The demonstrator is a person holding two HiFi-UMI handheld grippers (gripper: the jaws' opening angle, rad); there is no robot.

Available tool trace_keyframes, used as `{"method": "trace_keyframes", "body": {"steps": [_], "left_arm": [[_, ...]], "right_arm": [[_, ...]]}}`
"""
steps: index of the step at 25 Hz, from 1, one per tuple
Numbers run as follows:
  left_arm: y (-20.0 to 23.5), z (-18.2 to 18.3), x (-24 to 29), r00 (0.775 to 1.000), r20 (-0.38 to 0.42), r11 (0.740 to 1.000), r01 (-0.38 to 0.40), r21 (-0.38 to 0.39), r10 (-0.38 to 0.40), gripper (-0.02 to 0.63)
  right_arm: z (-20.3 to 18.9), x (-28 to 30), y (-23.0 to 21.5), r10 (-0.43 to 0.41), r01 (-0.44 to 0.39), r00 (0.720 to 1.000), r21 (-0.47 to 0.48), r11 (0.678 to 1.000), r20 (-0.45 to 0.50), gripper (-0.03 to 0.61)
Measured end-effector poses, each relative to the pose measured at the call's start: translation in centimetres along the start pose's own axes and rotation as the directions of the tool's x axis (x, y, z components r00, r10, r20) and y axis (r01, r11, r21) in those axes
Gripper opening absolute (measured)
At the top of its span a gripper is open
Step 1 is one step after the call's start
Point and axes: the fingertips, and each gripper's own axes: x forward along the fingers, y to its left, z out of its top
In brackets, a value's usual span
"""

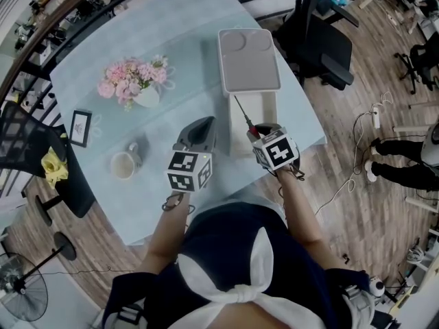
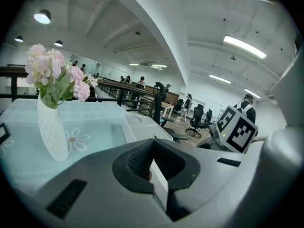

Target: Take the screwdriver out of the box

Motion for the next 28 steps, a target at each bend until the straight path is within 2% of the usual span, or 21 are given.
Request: {"method": "trace_keyframes", "body": {"steps": [13,28], "left_arm": [[-1.0,0.6,-0.8,1.0,0.014,1.0,0.007,0.026,-0.007,0.017],[-1.7,1.1,-1.4,0.999,0.023,0.999,0.022,0.049,-0.023,0.016]], "right_arm": [[2.4,-3.0,1.3,0.008,-0.005,0.994,-0.034,0.999,0.107,0.095],[5.1,-6.8,2.6,0.015,-0.003,0.97,-0.052,0.999,0.242,0.095]]}}
